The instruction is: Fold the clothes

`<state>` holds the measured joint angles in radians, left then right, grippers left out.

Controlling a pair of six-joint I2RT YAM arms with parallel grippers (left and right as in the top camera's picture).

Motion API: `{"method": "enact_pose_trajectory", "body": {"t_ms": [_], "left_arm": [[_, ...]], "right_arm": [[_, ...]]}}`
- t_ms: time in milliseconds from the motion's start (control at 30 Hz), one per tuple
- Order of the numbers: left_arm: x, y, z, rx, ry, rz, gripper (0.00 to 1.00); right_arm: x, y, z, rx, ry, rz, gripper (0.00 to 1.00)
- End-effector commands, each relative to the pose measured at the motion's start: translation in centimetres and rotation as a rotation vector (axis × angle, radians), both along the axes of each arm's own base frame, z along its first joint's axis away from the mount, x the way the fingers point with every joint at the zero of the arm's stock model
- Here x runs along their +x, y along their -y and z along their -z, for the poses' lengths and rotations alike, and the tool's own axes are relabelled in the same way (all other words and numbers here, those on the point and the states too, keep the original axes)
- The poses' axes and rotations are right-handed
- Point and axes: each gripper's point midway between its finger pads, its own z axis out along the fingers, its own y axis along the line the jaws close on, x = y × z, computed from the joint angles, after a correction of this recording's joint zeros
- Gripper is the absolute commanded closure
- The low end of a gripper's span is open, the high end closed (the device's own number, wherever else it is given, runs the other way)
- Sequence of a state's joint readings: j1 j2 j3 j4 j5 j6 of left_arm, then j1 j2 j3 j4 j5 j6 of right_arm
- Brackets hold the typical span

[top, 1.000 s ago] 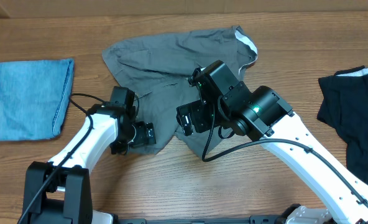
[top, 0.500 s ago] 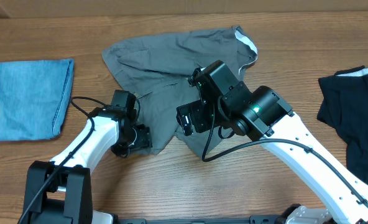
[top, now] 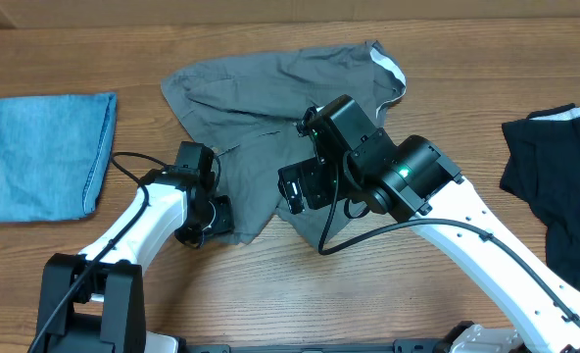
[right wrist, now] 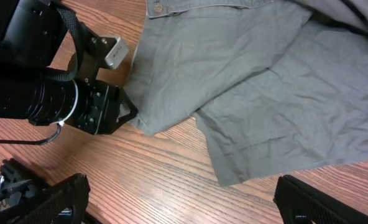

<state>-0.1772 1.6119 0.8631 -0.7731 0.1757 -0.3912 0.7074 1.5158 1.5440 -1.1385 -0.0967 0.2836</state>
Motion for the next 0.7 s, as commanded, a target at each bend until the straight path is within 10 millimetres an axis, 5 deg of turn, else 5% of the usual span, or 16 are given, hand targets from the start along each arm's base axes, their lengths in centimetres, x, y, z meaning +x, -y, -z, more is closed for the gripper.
{"method": "enact_pose_trajectory", "body": {"t_ms": [0,167,667], "left_arm": [[-0.35,0.25,0.18,-0.007,-0.006,0.005,0.76],[-0.34,0.18,0.19,-0.003,-0.006,0.005,0.92],[-0.32,-0.08,0.25,0.012,-0.004,0.004,0.96]], "right_arm": [[0.17,0.06,-0.1,-0.001,0.009,0.003,0.0],[0.17,0.06,-0.1,-0.001,0.009,0.003,0.0],[0.16,0.03,-0.1,0.002,0.005,0.008,0.0]]}}
